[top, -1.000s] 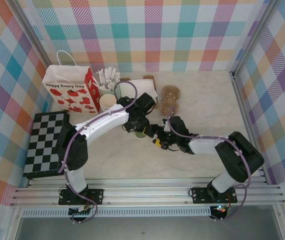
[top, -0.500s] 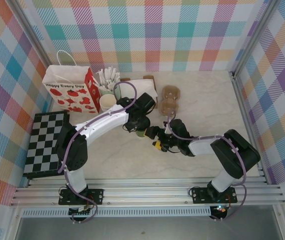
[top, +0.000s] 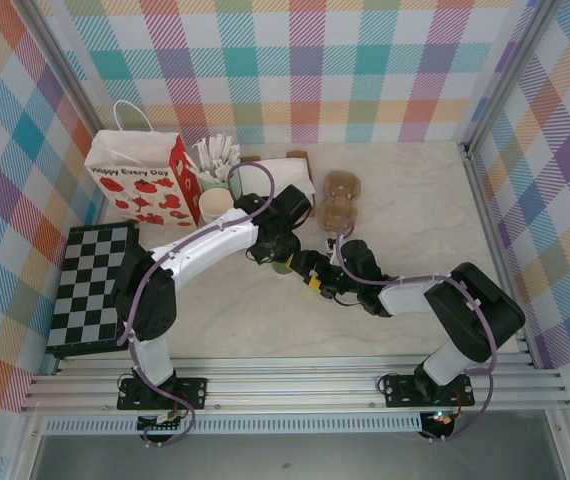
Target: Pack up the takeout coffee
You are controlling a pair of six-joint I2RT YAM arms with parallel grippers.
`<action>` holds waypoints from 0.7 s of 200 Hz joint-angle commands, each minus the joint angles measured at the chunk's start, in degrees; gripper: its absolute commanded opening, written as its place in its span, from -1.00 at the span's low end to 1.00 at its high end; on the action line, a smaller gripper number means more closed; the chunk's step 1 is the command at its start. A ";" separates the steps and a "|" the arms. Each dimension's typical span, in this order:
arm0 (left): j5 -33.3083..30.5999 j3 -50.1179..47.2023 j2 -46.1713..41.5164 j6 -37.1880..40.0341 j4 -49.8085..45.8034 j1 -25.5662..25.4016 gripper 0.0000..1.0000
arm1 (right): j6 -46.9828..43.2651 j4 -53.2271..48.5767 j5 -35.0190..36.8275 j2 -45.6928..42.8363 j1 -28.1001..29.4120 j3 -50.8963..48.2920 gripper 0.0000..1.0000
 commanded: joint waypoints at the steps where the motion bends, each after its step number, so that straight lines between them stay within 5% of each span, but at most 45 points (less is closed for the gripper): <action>1: 6.96 -3.13 6.47 -1.09 -1.62 -0.92 -1.00 | -0.76 3.35 1.63 1.30 0.28 0.14 0.99; 140: 7.79 -4.09 6.53 -1.09 -1.47 -0.85 -1.00 | -1.73 11.88 -2.06 5.19 0.39 0.94 0.96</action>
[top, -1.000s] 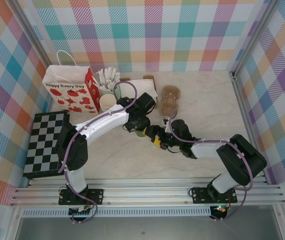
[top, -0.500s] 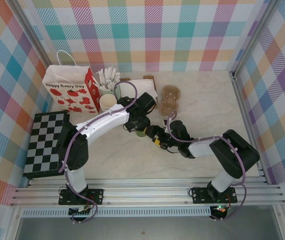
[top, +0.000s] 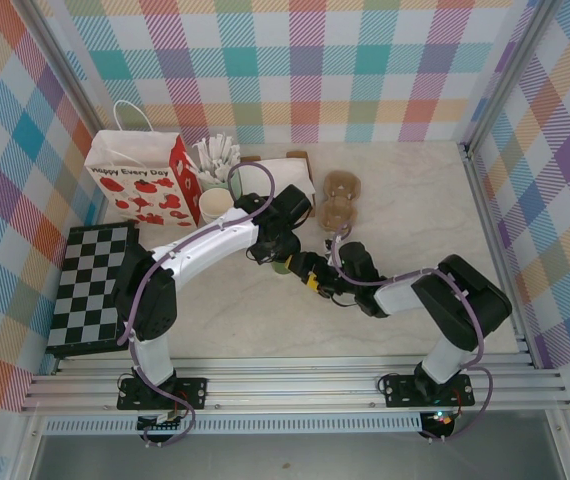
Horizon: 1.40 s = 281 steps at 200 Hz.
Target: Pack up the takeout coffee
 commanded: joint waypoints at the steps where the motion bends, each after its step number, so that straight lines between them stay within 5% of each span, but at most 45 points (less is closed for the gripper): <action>1: 7.73 -4.25 6.33 -0.92 -1.35 -0.85 -1.00 | -0.60 4.81 -1.63 0.21 0.40 1.27 0.96; 59: 8.18 -3.68 6.51 -0.74 -1.07 -0.85 -1.00 | -3.11 2.19 -0.35 -4.08 0.50 -0.25 0.95; 163: 10.12 -5.66 6.56 -0.65 0.68 -0.88 -1.00 | 3.43 -1.23 3.44 2.49 0.25 -0.22 0.96; 281: 9.89 -5.07 6.72 -0.74 -0.07 -0.79 -1.00 | -1.13 9.51 3.47 -1.72 1.33 -2.68 0.92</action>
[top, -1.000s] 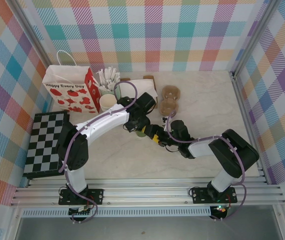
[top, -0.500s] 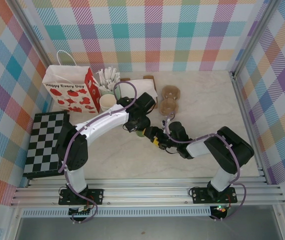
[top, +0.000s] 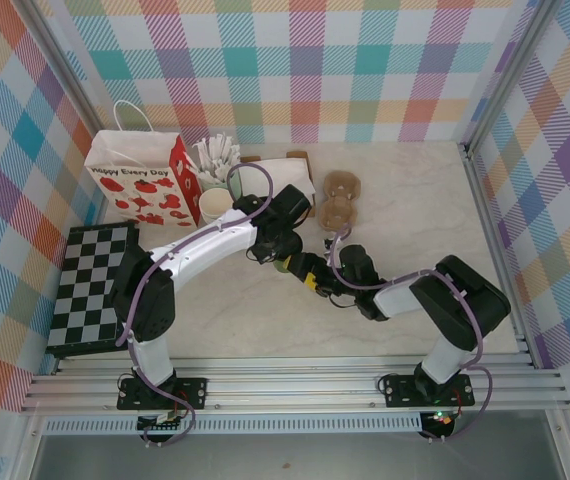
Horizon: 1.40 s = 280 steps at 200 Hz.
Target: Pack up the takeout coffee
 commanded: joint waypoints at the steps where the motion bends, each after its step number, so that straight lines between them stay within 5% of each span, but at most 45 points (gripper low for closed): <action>1: 9.02 -3.70 6.94 -0.76 -3.02 -0.81 -1.00 | -1.06 3.88 1.87 -1.27 0.54 -0.99 0.92; 94: 9.87 -3.48 7.20 -0.66 -3.04 -0.79 -1.00 | -0.73 3.98 6.50 3.09 0.91 0.68 0.91; 161: 11.58 -6.48 7.44 0.67 -2.13 -0.82 -1.00 | 8.35 -5.81 7.36 8.18 0.92 2.02 0.93; 217: 12.68 -11.30 8.75 -0.56 0.60 -0.72 -1.00 | 14.44 -4.57 7.33 11.44 -0.22 -0.30 0.95; 247: 9.49 -4.47 9.10 3.92 -3.56 -0.56 -1.00 | 9.07 -8.43 4.95 5.84 -0.71 3.21 0.93; 280: 9.24 1.05 6.66 14.76 -5.10 0.71 -1.00 | -0.40 -23.83 0.35 -8.49 -4.05 5.89 0.97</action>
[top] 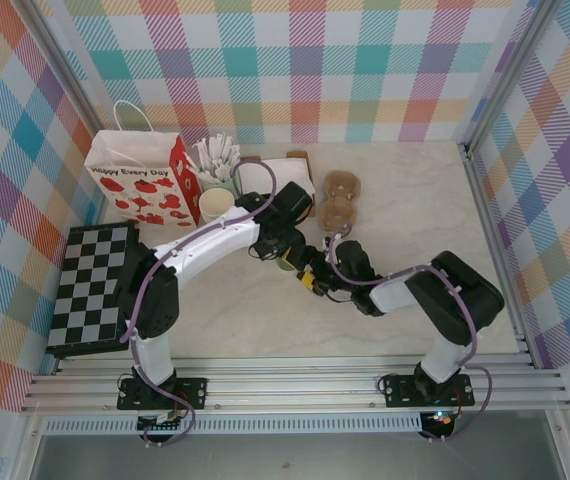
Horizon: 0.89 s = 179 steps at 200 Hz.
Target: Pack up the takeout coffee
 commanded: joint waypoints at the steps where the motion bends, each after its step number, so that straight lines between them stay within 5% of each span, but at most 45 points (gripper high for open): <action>1: 8.52 -1.72 4.87 9.29 -5.45 0.36 -1.00 | -8.25 -18.25 -1.39 -9.06 -3.24 2.38 0.97; 39: 7.36 2.29 -0.10 21.79 -8.98 1.10 -1.00 | -21.39 -45.88 -10.60 -20.18 -14.76 8.87 1.00; 73: 12.08 0.09 -5.32 33.93 -6.22 1.01 -1.00 | -38.81 -69.48 -22.81 -12.75 -19.25 24.48 0.95; 109: 13.49 -1.08 -6.50 45.98 -6.61 0.06 -1.00 | -39.06 -69.98 -27.43 -7.53 -19.00 28.70 0.80; 179: 11.57 -6.97 -7.15 48.43 1.38 -1.14 -1.00 | -39.36 -69.67 -30.18 -1.45 -15.68 30.06 0.37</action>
